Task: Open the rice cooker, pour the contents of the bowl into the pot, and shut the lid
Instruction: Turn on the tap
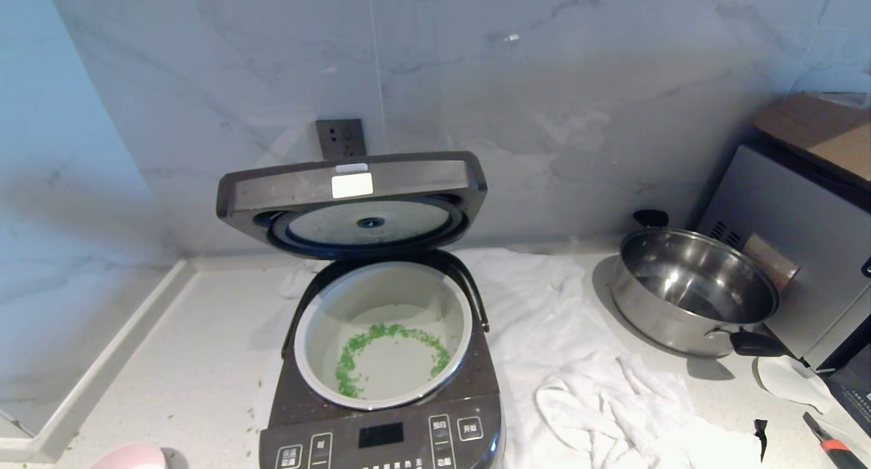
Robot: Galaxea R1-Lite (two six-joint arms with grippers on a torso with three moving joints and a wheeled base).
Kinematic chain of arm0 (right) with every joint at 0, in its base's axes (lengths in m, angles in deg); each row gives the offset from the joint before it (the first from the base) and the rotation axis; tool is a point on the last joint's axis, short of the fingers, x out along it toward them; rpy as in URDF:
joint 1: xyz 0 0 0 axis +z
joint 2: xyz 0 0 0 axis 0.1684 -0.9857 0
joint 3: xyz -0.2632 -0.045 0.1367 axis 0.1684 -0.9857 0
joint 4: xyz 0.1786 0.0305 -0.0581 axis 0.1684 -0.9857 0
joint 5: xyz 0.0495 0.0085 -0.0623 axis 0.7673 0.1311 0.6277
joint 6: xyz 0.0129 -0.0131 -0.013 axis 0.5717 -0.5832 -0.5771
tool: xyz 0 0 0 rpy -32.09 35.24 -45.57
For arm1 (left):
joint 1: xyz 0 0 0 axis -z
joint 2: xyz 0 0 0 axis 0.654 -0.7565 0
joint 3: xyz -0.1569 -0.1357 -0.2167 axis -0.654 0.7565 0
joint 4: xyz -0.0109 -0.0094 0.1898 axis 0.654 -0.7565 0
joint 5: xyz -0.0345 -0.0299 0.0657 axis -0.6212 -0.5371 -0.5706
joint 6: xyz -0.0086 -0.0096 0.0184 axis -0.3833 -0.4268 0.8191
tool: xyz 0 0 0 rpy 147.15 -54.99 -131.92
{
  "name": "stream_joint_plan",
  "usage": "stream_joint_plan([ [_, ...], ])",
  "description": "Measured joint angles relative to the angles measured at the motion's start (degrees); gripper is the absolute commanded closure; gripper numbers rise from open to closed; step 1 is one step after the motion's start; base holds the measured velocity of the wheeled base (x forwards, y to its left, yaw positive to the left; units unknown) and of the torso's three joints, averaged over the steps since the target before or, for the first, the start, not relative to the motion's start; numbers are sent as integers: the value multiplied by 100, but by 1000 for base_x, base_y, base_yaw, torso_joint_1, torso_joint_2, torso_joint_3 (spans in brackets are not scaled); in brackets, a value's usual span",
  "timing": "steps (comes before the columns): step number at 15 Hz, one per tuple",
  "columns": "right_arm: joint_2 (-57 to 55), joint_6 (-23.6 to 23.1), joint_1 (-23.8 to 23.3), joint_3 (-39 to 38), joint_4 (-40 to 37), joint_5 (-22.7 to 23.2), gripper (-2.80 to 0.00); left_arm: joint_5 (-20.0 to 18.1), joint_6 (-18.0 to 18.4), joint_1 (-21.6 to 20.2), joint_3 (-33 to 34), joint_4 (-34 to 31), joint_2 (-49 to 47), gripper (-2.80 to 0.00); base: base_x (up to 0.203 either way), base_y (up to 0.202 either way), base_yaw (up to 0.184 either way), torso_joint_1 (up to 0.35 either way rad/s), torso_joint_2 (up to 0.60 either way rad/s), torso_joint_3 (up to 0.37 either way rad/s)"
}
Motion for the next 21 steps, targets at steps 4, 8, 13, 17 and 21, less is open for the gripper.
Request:
stream_joint_plan([
  [4, 298, 96, -37, -1118, 607, 46, 0, 2, 1, 0, 0, 0, 0, 0, 0, 0, 0, 0, 0, 0],
  [8, 343, 474, -41, -1843, 1126, 566, 0, 0, 0, 0, 0, 0, 0, 0, 0, 0, 0, 0, 0, 0],
  [13, 346, 614, -31, -1904, 1109, 582, 0, -4, 0, 0, 0, 0, 0, 0, 0, 0, 0, 0, 0, 0],
  [17, 346, 986, -34, -1908, 1119, 453, 0, -2, 0, 7, -6, 1, 0, 0, 0, 0, 0, 0, 0, 0],
  [21, 346, 1018, -40, -1908, 1119, 444, 0, -5, -1, 18, -4, 1, 0, 0, 0, 0, 0, 0, 0, 0],
])
